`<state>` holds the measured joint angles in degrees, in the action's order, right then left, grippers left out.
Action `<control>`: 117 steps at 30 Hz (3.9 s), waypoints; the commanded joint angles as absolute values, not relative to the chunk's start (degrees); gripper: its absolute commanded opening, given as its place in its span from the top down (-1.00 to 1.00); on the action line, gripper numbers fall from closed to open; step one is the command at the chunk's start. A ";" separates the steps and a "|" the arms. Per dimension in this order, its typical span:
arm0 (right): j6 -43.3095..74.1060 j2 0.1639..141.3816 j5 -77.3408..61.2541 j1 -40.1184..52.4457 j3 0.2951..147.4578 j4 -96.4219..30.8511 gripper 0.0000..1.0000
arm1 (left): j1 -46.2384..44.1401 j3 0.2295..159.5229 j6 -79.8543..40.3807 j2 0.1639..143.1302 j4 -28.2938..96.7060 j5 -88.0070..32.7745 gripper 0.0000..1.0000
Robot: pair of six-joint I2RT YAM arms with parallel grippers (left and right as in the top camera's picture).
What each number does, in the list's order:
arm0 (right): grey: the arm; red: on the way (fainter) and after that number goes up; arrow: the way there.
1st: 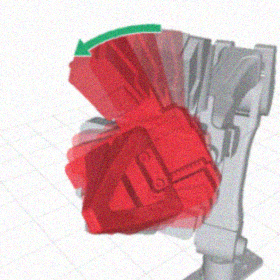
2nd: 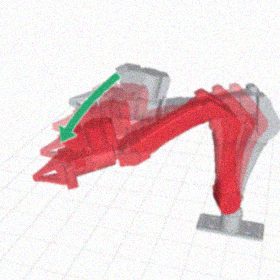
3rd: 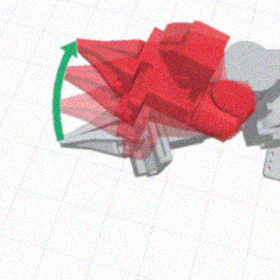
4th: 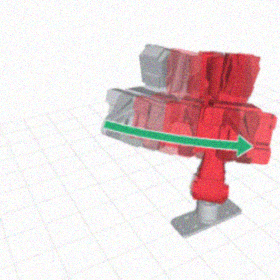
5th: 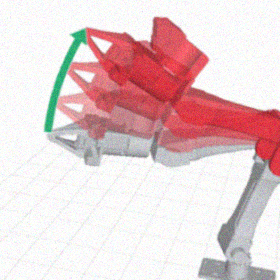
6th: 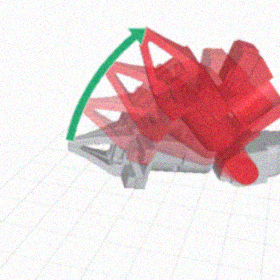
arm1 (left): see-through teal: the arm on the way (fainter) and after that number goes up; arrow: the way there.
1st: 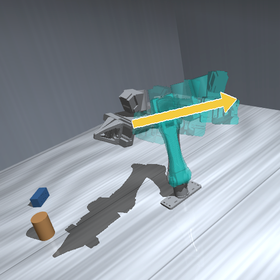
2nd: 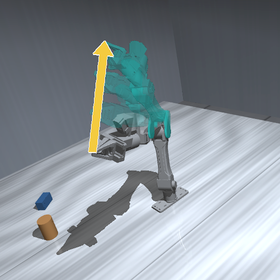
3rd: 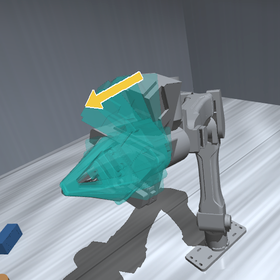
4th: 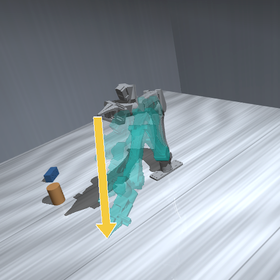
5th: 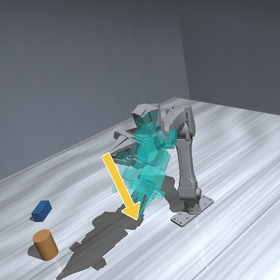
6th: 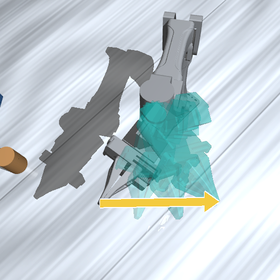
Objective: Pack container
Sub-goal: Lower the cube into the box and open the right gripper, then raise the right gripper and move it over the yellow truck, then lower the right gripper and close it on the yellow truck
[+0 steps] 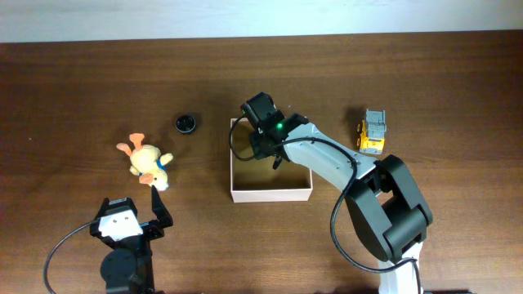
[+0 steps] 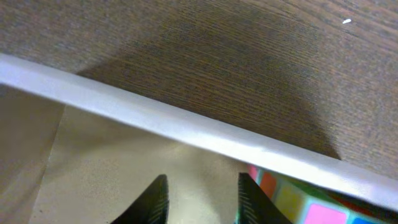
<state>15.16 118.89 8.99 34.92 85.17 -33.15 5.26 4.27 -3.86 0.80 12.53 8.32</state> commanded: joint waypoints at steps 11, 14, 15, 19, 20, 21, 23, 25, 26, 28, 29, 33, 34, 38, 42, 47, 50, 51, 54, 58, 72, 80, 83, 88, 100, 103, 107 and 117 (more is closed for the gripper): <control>13.69 118.93 3.01 35.24 92.82 -35.79 -0.93 | 5.04 3.88 -2.94 0.62 12.25 7.70 -0.98; 13.50 118.41 2.98 35.51 95.72 -37.32 -0.96 | 5.04 3.88 -2.96 0.62 12.25 7.73 -0.98; 13.19 118.32 2.98 35.62 96.97 -37.98 -0.96 | 5.04 3.88 -2.96 0.62 12.25 7.70 -0.99; 11.99 118.08 2.50 35.75 102.41 -41.54 -0.97 | 5.04 3.88 -2.94 0.62 12.25 7.70 -0.98; 11.94 118.08 2.55 35.73 103.98 -42.72 -0.99 | 5.04 3.88 -2.94 0.62 12.25 7.70 -0.99; 11.25 118.08 2.52 35.73 105.65 -43.81 -0.99 | 5.04 3.88 -2.94 0.62 12.25 7.70 -0.99; 10.59 118.08 2.57 35.73 108.18 -45.32 -0.98 | 5.04 3.88 -2.96 0.62 12.25 7.70 -0.98; 10.17 118.08 2.68 35.70 110.54 -46.70 -0.98 | 5.04 3.88 -2.94 0.62 12.25 7.70 -0.98; 9.74 118.08 3.01 35.59 111.63 -47.40 -0.98 | 5.04 3.88 -2.96 0.62 12.25 7.70 -0.99; 9.65 118.08 5.78 35.35 113.14 -48.62 -0.98 | 5.04 3.88 -2.94 0.62 12.25 7.70 -0.99; 9.65 118.08 8.32 35.14 113.65 -49.28 -0.98 | 5.04 3.88 -2.94 0.62 12.25 7.70 -0.99; 9.87 118.08 17.34 32.97 113.84 -51.72 -0.98 | 5.04 3.88 -2.94 0.62 12.25 7.70 -0.99; 9.89 118.08 18.44 32.10 113.84 -52.58 -0.98 | 5.04 3.88 -2.96 0.62 12.25 7.73 -0.98; 10.76 118.08 19.38 27.29 113.84 -56.80 -0.98 | 5.04 3.88 -2.94 0.62 12.25 7.70 -0.98; 15.84 118.08 18.63 21.26 113.84 -62.04 -0.97 | 5.04 3.88 -2.94 0.62 12.25 7.70 -0.98; 19.49 118.08 14.92 13.89 113.84 -68.88 -0.98 | 5.04 3.88 -2.96 0.62 12.25 7.70 -0.99; 21.67 118.13 14.61 10.28 113.80 -71.31 -0.98 | 5.04 3.88 -2.94 0.62 12.25 7.70 -0.99; 21.74 118.13 13.89 9.19 113.80 -71.61 -0.98 | 5.04 3.88 -2.94 0.62 12.25 7.70 -0.99; 21.76 118.15 12.19 6.42 113.78 -71.83 -0.97 | 5.04 3.88 -2.94 0.62 12.25 7.73 -0.98; 22.24 118.45 12.21 4.01 112.42 -72.01 -0.98 | 5.04 3.88 -2.96 0.62 12.25 7.70 -0.99; 18.63 118.45 6.39 2.22 95.33 -58.98 -0.98 | 5.04 3.88 -2.96 0.62 12.25 7.73 -0.99; 13.47 118.45 2.20 1.58 90.50 -52.82 -0.99 | 5.04 3.88 -2.94 0.62 12.25 7.70 -0.98; 11.03 118.45 0.21 0.40 89.89 -51.62 -0.99 | 5.04 3.88 -2.94 0.62 12.25 7.70 -0.99; 8.14 118.45 -1.41 -2.72 89.89 -51.64 -0.99 | 5.04 3.88 -2.96 0.62 12.25 7.70 -0.98; 3.14 118.45 -6.55 -5.21 89.89 -51.64 -0.89 | 5.04 3.88 -2.96 0.62 12.25 7.70 -0.99; 1.98 118.45 -7.14 -5.21 89.89 -51.77 -0.88 | 5.04 3.88 -2.94 0.62 12.25 7.73 -0.99; 1.26 118.45 -7.14 -5.23 89.89 -51.94 -0.86 | 5.04 3.88 -2.94 0.62 12.25 7.73 -0.99; 0.82 118.45 -6.85 -5.23 89.89 -53.17 -0.62 | 5.04 3.88 -2.94 0.62 12.25 7.70 -0.99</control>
<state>1.23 118.89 -6.35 -5.48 90.19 -52.86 5.26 4.27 -3.86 0.80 12.53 8.32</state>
